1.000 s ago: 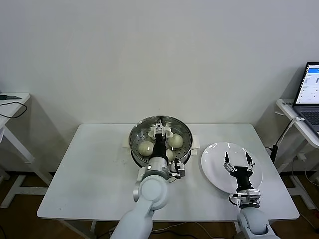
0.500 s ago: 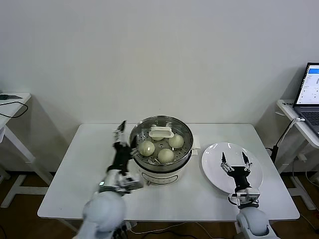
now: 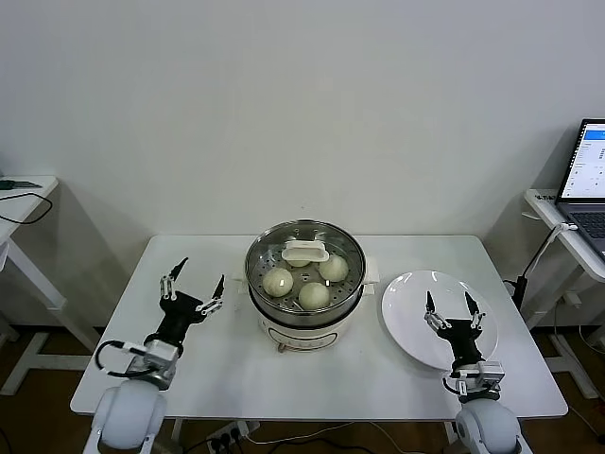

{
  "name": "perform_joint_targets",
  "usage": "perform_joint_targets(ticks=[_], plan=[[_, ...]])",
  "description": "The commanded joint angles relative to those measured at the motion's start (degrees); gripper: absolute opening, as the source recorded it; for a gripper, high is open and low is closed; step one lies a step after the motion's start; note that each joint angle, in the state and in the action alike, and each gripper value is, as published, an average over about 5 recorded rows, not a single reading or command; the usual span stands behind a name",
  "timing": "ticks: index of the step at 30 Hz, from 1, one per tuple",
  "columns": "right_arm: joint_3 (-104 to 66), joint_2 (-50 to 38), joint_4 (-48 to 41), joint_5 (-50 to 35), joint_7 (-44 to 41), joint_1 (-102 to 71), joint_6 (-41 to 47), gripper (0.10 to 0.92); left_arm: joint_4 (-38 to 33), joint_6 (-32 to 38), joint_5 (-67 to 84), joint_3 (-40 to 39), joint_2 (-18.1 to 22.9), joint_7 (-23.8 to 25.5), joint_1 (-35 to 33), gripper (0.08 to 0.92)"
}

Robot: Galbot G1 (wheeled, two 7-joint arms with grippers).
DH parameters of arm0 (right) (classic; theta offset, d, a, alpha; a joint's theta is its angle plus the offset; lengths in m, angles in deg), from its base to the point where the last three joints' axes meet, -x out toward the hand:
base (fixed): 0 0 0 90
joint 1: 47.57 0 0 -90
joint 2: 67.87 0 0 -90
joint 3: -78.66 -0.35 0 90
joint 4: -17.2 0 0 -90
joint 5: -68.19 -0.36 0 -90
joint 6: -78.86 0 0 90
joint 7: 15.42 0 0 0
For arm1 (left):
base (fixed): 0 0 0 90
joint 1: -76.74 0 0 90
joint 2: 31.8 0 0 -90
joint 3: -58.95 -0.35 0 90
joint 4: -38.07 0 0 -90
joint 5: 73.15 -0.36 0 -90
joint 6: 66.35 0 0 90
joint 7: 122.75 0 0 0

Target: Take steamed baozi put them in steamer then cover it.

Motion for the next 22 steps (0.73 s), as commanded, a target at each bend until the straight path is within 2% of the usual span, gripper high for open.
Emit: perform_joint_targets(ticks=[1,22], plan=[[-1.03,-0.15,1.57,-1.18,-0.41,-1.77,1.77,0.823,5.96,9.23,17.90,5.94,-0.45,0.29,-2.65,0.823],[-1.31,1.20,1.19,-0.97,0.36,-1.89,1.57,0.823,6.18,9.22,17.28,4.32,-0.89,-1.65,-2.44,0.823]])
